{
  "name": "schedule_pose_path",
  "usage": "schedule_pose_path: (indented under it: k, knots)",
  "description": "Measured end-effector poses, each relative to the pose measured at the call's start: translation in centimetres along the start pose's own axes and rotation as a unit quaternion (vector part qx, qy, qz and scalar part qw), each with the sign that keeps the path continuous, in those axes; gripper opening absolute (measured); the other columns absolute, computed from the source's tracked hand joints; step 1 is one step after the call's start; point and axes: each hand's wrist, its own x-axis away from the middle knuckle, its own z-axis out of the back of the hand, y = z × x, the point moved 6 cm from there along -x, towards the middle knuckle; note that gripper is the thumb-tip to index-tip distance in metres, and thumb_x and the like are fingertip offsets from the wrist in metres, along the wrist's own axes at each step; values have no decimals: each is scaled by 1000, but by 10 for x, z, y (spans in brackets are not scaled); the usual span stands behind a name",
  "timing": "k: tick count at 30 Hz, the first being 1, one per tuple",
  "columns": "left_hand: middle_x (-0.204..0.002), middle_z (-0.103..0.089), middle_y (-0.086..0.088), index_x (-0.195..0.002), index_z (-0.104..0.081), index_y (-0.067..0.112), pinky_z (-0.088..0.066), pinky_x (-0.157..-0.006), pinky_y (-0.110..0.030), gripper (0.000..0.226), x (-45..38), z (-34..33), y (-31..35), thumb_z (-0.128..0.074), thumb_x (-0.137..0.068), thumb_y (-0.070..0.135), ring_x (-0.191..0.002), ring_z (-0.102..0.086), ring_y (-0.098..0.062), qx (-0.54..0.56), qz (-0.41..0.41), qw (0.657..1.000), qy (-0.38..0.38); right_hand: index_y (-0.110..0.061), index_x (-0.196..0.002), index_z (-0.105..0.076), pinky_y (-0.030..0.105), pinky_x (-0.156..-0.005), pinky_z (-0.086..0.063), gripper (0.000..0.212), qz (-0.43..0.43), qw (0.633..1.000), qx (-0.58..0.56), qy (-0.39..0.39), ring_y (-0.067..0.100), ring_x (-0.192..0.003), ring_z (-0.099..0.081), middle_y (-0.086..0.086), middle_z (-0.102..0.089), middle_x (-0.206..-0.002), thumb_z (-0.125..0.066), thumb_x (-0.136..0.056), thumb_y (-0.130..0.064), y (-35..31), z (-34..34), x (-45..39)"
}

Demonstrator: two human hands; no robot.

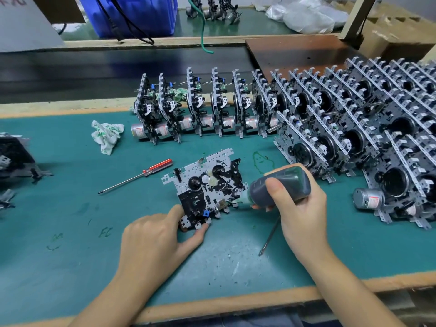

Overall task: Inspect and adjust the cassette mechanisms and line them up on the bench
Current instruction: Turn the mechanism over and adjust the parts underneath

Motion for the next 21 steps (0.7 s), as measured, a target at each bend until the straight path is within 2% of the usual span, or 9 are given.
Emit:
schedule_pose_path:
  k: [3, 6, 9, 11, 13, 15, 19, 21]
  knots:
    - [-34, -35, 2, -59, -53, 15, -22, -39, -20, 46, 0, 1, 0, -48, -77, 57, -28, -42, -22, 2, -1, 1000, 5, -25, -74, -58, 10, -55, -44, 14, 7, 1000, -8, 26, -3, -59, -56, -15, -62, -65, -63, -73, -39, -2, 4, -1]
    - [-33, -35, 2, -57, -54, 14, -22, -38, -20, 52, -1, 1, -1, -47, -75, 63, -28, -42, -21, 2, 4, 1000, 8, -32, -75, -64, 21, -53, -53, 7, -6, 997, -63, 51, 6, -62, -62, -11, -66, -70, -67, -72, -37, -2, 8, -3]
    - [-32, -34, 2, -54, -50, 15, -21, -39, -20, 54, -1, 3, -2, -46, -75, 65, -26, -41, -21, 4, 4, 1000, 18, -21, -89, -62, 26, -61, -57, 22, -6, 992, -106, 64, 13, -77, -68, -7, -69, -84, -70, -72, -30, -1, 12, -6]
    - [-33, -35, 2, -53, -46, 16, -22, -38, -20, 53, -1, 5, -2, -47, -77, 64, -28, -42, -22, 11, -1, 1000, 27, -19, -96, -57, 24, -70, -55, 35, -19, 995, -75, 63, 18, -85, -68, -5, -68, -90, -79, -69, -25, 2, 13, -8]
    - [-34, -35, 1, -52, -43, 18, -23, -38, -21, 52, -1, 7, -1, -50, -78, 62, -29, -43, -22, 20, -7, 999, 39, -25, -99, -54, 15, -74, -49, 42, -26, 999, -15, 38, 9, -88, -65, -9, -66, -93, -82, -68, -19, 5, 9, -10]
    - [-34, -34, 1, -50, -39, 18, -21, -39, -20, 54, 0, 10, 1, -50, -79, 62, -29, -41, -21, 24, -14, 998, 55, -30, -104, -54, 13, -79, -47, 46, -24, 999, 26, 10, 3, -93, -62, -11, -64, -100, -79, -71, -10, 6, 5, -15]
    - [-33, -34, 2, -45, -39, 15, -24, -37, -19, 65, 2, 18, 2, -40, -90, 62, -28, -40, -19, 34, -31, 994, 104, -36, -102, -53, 25, -91, -47, 41, -3, 995, 95, -39, 9, -102, -61, -11, -64, -106, -75, -77, -12, 2, -1, -31]
    - [-33, -34, 2, -44, -41, 14, -27, -36, -21, 68, 2, 25, -3, -35, -92, 63, -28, -39, -19, 47, -13, 993, 111, -37, -100, -48, 31, -98, -44, 38, -16, 991, 123, -55, 11, -109, -59, -7, -64, -111, -72, -80, -15, 7, -5, -35]
